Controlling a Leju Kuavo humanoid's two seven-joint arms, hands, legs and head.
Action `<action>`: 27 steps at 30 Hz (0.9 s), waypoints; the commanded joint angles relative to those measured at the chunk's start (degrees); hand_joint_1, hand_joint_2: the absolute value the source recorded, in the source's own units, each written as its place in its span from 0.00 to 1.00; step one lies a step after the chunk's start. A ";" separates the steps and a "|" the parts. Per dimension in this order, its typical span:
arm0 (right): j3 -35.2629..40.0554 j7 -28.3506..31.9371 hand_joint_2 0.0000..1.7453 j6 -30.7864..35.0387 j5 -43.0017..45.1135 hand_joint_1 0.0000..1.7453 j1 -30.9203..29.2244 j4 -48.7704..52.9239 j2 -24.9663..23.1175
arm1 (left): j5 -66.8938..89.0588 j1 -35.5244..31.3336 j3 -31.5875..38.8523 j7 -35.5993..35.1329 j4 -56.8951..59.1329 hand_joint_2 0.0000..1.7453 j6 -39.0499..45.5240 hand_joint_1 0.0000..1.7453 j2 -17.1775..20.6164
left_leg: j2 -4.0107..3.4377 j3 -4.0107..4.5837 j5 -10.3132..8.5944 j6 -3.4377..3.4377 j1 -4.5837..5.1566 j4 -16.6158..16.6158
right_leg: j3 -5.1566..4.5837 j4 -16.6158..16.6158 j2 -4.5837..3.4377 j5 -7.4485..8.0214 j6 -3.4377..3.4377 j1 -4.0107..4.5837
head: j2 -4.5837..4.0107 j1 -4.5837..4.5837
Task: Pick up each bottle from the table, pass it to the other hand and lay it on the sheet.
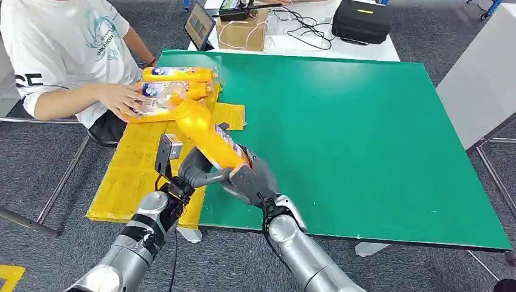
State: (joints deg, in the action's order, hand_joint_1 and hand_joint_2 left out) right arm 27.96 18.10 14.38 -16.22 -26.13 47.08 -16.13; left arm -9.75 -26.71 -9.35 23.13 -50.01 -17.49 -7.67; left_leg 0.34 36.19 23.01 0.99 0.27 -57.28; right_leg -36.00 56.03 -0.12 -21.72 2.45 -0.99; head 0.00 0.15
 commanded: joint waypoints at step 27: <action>4.00 -7.83 1.00 3.71 -14.41 0.00 -4.57 -9.98 1.56 | -3.04 1.51 4.06 -2.05 -5.52 1.00 3.25 1.00 0.60 | -0.01 -0.27 0.15 -0.07 -0.08 -0.02 | 0.30 -0.01 0.01 -0.13 -0.09 0.08 | 0.00 0.00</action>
State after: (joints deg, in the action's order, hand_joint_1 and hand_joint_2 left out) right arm 31.36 10.29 18.47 -30.77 -28.07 41.00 -15.69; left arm -12.11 -23.86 -7.34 21.42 -56.32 -14.25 -7.13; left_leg 0.35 36.22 23.01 0.99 0.26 -57.28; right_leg -36.02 56.04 -0.11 -21.72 2.45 -0.99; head 0.00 0.15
